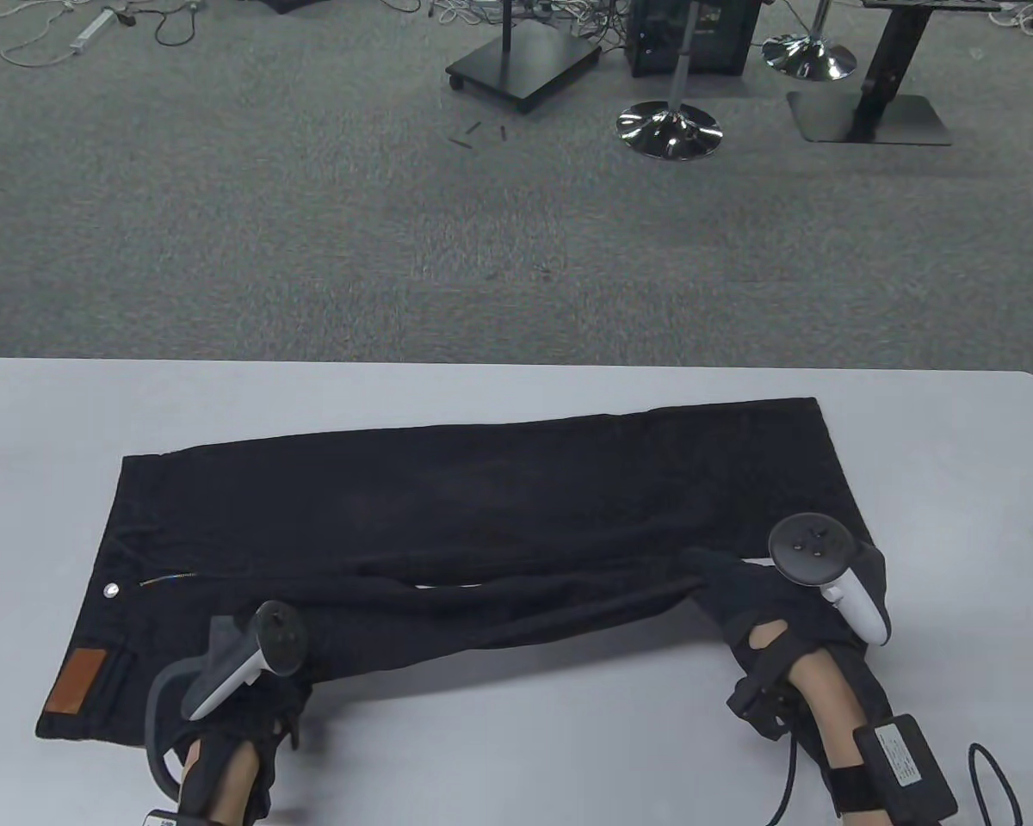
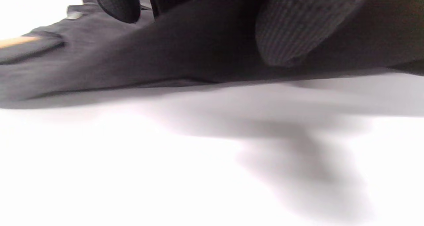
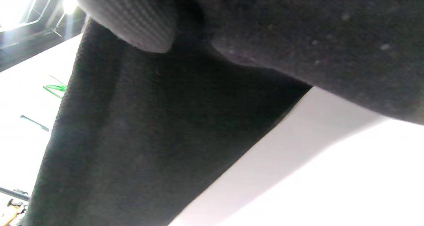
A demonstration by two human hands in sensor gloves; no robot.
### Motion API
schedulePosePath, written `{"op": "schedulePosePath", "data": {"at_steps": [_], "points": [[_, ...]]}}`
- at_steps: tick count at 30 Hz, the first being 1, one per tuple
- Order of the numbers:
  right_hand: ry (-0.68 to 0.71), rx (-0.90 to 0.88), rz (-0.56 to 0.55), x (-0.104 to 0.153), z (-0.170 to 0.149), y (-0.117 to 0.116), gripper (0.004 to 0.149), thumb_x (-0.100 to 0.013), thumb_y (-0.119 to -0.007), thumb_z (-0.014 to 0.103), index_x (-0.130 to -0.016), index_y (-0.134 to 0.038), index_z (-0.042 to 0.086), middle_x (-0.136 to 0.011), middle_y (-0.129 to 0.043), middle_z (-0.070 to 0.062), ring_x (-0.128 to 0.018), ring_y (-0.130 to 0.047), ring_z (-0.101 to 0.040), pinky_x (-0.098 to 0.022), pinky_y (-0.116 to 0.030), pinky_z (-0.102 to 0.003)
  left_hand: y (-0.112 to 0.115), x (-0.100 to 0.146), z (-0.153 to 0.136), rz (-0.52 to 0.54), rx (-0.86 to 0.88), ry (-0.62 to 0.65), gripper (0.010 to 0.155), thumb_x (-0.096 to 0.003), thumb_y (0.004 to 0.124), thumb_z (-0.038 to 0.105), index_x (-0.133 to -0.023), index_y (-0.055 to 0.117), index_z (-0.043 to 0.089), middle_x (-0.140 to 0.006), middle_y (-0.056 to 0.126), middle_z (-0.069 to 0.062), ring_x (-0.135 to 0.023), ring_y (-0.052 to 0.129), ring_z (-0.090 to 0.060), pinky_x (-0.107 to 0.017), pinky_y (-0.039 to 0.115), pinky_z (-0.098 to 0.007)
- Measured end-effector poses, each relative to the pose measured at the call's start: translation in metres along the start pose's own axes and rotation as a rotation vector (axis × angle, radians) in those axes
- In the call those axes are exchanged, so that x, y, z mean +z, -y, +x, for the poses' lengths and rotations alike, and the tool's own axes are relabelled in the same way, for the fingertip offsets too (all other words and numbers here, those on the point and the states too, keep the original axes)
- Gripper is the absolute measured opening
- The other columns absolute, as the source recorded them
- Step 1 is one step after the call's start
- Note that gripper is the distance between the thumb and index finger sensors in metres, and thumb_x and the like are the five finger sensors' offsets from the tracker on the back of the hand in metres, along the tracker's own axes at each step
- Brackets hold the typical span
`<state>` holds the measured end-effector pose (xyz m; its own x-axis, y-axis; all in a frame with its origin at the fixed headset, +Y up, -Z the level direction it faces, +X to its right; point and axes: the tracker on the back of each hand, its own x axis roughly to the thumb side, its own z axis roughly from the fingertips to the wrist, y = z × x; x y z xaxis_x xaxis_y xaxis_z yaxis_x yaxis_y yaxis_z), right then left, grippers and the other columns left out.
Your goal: Fold trousers
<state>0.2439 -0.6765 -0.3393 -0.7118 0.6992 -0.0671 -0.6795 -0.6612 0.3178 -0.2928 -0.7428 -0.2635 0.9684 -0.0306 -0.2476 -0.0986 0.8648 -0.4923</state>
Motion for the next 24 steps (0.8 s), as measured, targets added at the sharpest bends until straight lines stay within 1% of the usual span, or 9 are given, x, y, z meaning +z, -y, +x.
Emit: {"op": "schedulePosePath", "data": {"at_steps": [4,5,6,8,10,12,16,21,24], "points": [[0.035,-0.072,0.016,-0.002,0.005,0.008,0.051,-0.052,-0.078,0.038,-0.098,-0.068,0.02,-0.101,-0.076,-0.011,-0.094,-0.076,-0.039,-0.07,-0.056,-0.062,-0.002,0.0,-0.031,-0.043,0.031,-0.09,0.061,-0.0538,0.083,0.046,-0.11,0.067,0.029,-0.122,0.051,0.008,-0.12,0.053,-0.031,-0.084,0.049,-0.062],[0.043,-0.09,0.026,-0.004,0.007,0.01,0.05,-0.052,-0.079,0.038,-0.098,-0.068,0.019,-0.1,-0.077,-0.011,-0.093,-0.077,-0.039,-0.07,-0.056,-0.062,-0.003,0.0,-0.04,-0.036,0.076,-0.081,0.06,-0.0538,0.083,0.046,-0.11,0.068,0.029,-0.122,0.052,0.008,-0.12,0.054,-0.031,-0.084,0.05,-0.062],[0.045,-0.101,0.024,-0.004,0.007,0.012,0.05,-0.052,-0.078,0.038,-0.097,-0.068,0.019,-0.099,-0.078,-0.011,-0.092,-0.078,-0.039,-0.07,-0.057,-0.062,-0.004,-0.001,-0.045,-0.027,0.102,-0.091,0.057,-0.055,0.082,0.041,-0.109,0.069,0.029,-0.121,0.053,0.008,-0.119,0.055,-0.031,-0.084,0.05,-0.062],[0.05,-0.136,0.019,-0.007,0.009,0.017,0.05,-0.052,-0.079,0.038,-0.097,-0.069,0.019,-0.098,-0.08,-0.012,-0.091,-0.079,-0.039,-0.07,-0.057,-0.062,-0.007,0.0,-0.059,-0.03,0.105,-0.118,0.053,-0.056,0.08,0.039,-0.108,0.072,0.03,-0.121,0.055,0.008,-0.12,0.055,-0.03,-0.084,0.05,-0.062],[0.051,-0.155,0.028,-0.01,0.009,0.02,0.05,-0.052,-0.08,0.037,-0.097,-0.07,0.018,-0.097,-0.082,-0.012,-0.091,-0.08,-0.039,-0.07,-0.057,-0.062,-0.01,0.001,-0.071,0.022,0.138,-0.119,0.049,-0.0557,0.078,0.041,-0.104,0.077,0.031,-0.118,0.063,0.009,-0.118,0.062,-0.029,-0.084,0.052,-0.061],[0.046,-0.173,0.041,-0.013,0.01,0.024,0.049,-0.052,-0.081,0.036,-0.096,-0.071,0.017,-0.095,-0.084,-0.013,-0.089,-0.081,-0.04,-0.069,-0.058,-0.062,-0.018,0.005,-0.082,0.098,0.219,-0.101,0.049,-0.0554,0.077,0.043,-0.103,0.078,0.03,-0.117,0.065,0.01,-0.117,0.065,-0.027,-0.084,0.053,-0.06],[0.03,-0.198,0.057,-0.022,0.012,0.034,0.049,-0.051,-0.082,0.035,-0.096,-0.073,0.017,-0.086,-0.091,-0.013,-0.084,-0.086,-0.04,-0.068,-0.059,-0.063,-0.047,0.016,-0.096,0.363,0.352,-0.035,0.048,-0.0548,0.078,0.045,-0.101,0.079,0.03,-0.116,0.067,0.01,-0.115,0.068,-0.027,-0.083,0.055,-0.059],[0.047,-0.326,0.069,-0.029,0.016,0.052,0.049,-0.052,-0.081,0.036,-0.097,-0.071,0.018,-0.085,-0.092,-0.013,-0.084,-0.086,-0.04,-0.069,-0.058,-0.063,-0.085,0.03,-0.096,0.617,0.419,0.016,0.048,-0.0553,0.078,0.045,-0.101,0.079,0.032,-0.116,0.067,0.012,-0.116,0.066,-0.026,-0.084,0.054,-0.059],[0.077,-0.406,0.028,-0.031,0.021,0.061,0.048,-0.053,-0.08,0.036,-0.097,-0.071,0.02,-0.088,-0.089,-0.013,-0.086,-0.083,-0.04,-0.07,-0.056,-0.064,-0.103,0.032,-0.092,0.692,0.434,0.042,0.047,-0.0562,0.078,0.044,-0.102,0.078,0.032,-0.117,0.065,0.013,-0.118,0.064,-0.025,-0.085,0.053,-0.06]]}}
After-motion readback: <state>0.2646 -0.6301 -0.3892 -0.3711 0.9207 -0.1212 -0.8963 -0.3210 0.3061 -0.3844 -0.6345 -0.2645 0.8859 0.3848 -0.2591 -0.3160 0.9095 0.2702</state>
